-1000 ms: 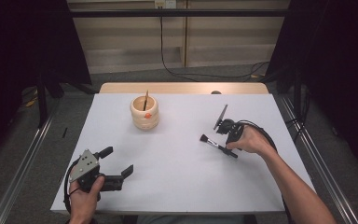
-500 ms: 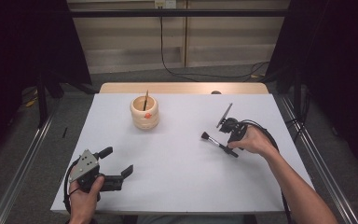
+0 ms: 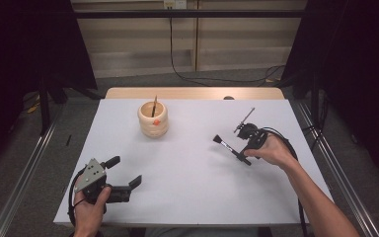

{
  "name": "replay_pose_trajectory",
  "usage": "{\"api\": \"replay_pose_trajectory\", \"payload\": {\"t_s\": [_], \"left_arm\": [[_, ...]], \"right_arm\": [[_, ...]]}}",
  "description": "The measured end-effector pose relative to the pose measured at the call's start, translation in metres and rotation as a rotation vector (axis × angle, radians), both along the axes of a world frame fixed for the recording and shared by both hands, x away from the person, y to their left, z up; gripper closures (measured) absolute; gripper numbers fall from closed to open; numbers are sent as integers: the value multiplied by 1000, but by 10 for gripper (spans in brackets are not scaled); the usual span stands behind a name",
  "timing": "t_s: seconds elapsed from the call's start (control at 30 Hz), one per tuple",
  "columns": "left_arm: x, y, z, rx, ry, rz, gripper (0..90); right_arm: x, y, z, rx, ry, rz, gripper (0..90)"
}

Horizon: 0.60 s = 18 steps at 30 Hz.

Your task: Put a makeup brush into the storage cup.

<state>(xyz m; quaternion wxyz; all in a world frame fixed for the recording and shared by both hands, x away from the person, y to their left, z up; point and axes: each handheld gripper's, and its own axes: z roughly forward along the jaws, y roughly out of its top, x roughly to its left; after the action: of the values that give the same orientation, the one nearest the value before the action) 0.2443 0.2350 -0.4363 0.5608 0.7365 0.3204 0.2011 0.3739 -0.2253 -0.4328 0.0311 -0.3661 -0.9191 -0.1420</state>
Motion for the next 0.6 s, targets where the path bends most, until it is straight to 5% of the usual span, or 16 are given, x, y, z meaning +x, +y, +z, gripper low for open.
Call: {"api": "replay_pose_trajectory", "payload": {"t_s": [0.33,0.6], "left_arm": [[1,1,0,-3,2,4,20],[1,1,0,-12,3,4,20]], "right_arm": [[-5,-11,6,101,-69,-33,802],[-7,-10,7,119,-94,-28,802]]}}
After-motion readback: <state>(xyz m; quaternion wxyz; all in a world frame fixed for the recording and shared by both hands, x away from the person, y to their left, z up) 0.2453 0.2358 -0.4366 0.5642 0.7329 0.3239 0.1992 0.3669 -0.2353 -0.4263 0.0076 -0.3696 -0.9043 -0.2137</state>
